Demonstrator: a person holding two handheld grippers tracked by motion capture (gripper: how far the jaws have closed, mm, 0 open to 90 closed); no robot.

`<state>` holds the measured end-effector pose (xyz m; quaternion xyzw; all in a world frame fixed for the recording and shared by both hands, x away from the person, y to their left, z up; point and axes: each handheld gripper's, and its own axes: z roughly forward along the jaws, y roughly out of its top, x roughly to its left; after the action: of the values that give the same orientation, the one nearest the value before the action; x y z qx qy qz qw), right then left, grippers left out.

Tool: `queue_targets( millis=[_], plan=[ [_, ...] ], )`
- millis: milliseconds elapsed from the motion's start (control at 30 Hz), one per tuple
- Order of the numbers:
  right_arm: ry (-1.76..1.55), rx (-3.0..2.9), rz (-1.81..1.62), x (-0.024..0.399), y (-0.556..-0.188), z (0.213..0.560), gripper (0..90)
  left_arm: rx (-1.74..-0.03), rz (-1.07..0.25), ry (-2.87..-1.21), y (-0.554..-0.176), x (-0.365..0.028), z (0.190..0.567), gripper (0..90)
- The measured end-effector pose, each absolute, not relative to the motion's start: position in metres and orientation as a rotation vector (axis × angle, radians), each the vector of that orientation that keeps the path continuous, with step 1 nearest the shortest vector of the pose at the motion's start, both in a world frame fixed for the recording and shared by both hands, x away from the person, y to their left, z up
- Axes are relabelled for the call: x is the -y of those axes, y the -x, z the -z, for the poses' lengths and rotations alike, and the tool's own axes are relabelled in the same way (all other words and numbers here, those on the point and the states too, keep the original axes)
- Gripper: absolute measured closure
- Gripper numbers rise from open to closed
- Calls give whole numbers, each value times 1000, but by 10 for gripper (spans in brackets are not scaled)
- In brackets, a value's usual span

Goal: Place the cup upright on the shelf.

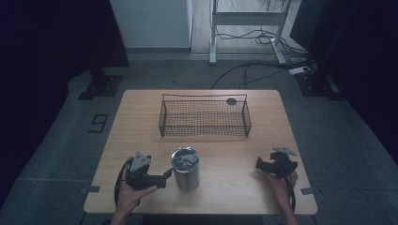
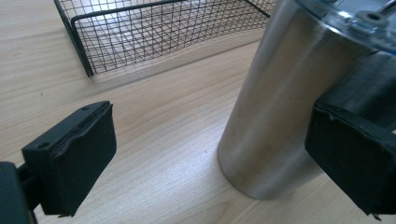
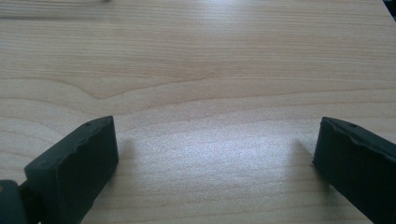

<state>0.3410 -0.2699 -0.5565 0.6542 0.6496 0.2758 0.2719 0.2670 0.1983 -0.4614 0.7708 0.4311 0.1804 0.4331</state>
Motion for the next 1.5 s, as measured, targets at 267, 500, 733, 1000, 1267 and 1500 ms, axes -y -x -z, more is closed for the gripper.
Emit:
queue_targets(
  millis=[267,500,733,1000,1267,1500],
  plan=[
    [-1762,-1749,-742,270,-341,556,0,-1034,-418,-1932,-261,-196,458,13],
    [-1762,-1748,-743,270,-341,556,0,-980,-377,-1958,-258,-186,459,3],
    [-1761,-1749,-743,270,-341,556,0,-920,-353,-1976,-258,-172,465,0],
    [-1761,-1748,-743,270,-341,556,0,-896,-335,-1989,-260,-162,468,0],
    [-1761,-1746,-743,270,-341,556,2,-886,-329,-1997,-264,-150,469,0],
    [-1762,-1745,-744,270,-341,556,3,-903,-333,-2002,-273,-139,474,0]
  ],
)
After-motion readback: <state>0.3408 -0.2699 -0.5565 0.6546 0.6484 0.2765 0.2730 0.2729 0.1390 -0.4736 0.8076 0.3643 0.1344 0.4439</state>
